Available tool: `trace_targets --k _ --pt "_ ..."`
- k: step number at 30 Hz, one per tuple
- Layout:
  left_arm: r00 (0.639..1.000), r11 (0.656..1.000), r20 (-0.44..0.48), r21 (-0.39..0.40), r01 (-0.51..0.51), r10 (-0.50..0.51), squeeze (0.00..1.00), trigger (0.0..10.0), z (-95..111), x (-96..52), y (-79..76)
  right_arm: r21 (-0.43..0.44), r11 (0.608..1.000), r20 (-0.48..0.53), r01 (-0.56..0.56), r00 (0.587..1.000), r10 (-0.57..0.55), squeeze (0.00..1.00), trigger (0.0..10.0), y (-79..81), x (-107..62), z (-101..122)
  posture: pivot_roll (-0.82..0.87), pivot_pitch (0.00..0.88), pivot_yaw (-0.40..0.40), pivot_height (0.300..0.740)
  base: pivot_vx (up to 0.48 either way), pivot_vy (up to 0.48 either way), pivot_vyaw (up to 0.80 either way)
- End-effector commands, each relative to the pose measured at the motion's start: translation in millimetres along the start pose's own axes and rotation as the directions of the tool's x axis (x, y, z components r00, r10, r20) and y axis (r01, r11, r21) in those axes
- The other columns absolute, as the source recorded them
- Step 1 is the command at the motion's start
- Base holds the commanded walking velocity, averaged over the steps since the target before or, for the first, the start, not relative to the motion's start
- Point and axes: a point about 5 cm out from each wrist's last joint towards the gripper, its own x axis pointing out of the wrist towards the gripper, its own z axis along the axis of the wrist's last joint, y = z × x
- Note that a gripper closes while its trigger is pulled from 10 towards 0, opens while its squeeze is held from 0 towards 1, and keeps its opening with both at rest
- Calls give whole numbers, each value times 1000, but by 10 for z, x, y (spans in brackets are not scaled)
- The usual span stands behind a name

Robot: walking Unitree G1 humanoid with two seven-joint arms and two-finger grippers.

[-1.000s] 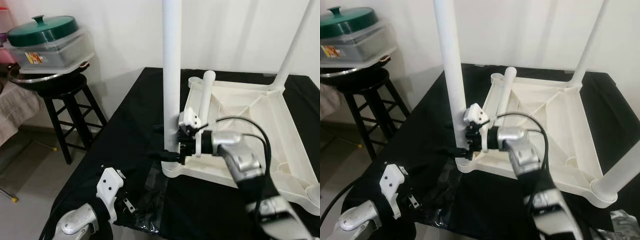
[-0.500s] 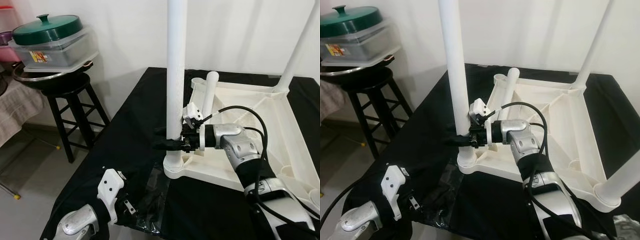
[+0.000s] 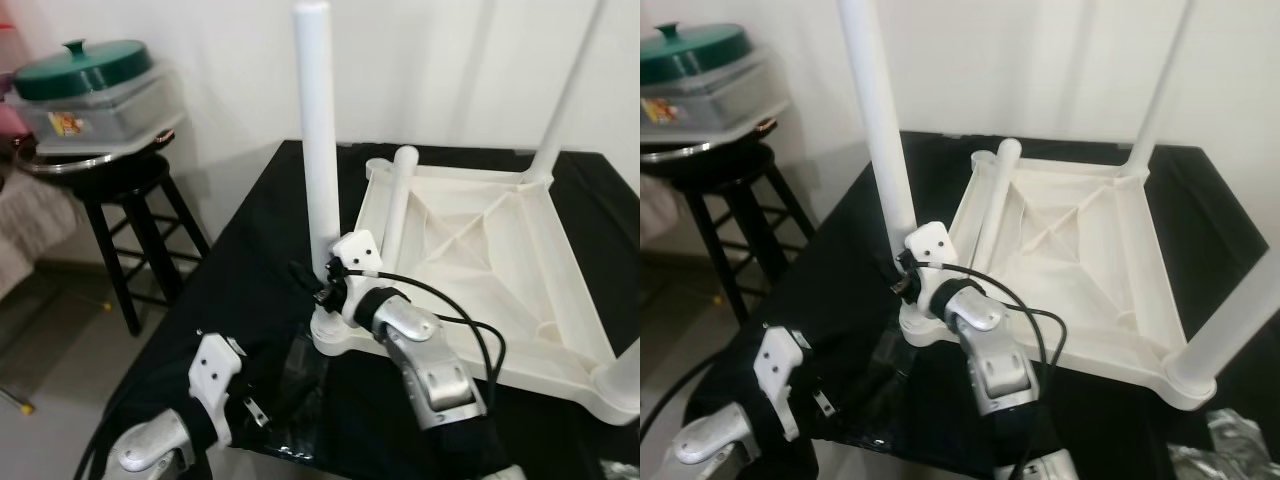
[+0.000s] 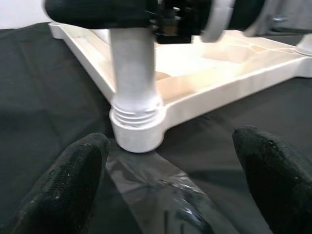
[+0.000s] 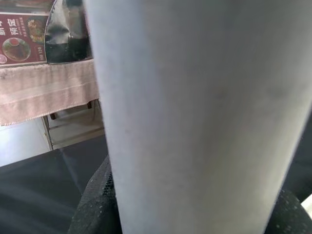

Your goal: Building children table

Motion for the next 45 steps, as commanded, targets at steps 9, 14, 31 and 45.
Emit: trace_targets --k 9,14,31,45 --pt "1000 1000 -10 -9 -6 6 0 10000 1 3 17 84 973 -78 -217 972 223 1000 10000 -44 119 -28 -16 55 25 740 0 0 0" --pt "1000 1000 -14 -18 2 -2 0 10000 -9 28 25 -20 899 -44 -439 898 437 1000 10000 -98 104 138 -10 43 22 740 0 0 0" --pt "1000 1000 -19 -22 -2 2 0 10000 -33 65 44 34 765 -26 -643 765 644 0 0 -460 169 283 -1 15 23 740 0 0 0" --pt "1000 999 -11 -35 6 -7 0 10000 -45 35 43 7 995 -118 95 989 -94 0 0 94 -22 -411 -47 17 16 740 0 0 0"
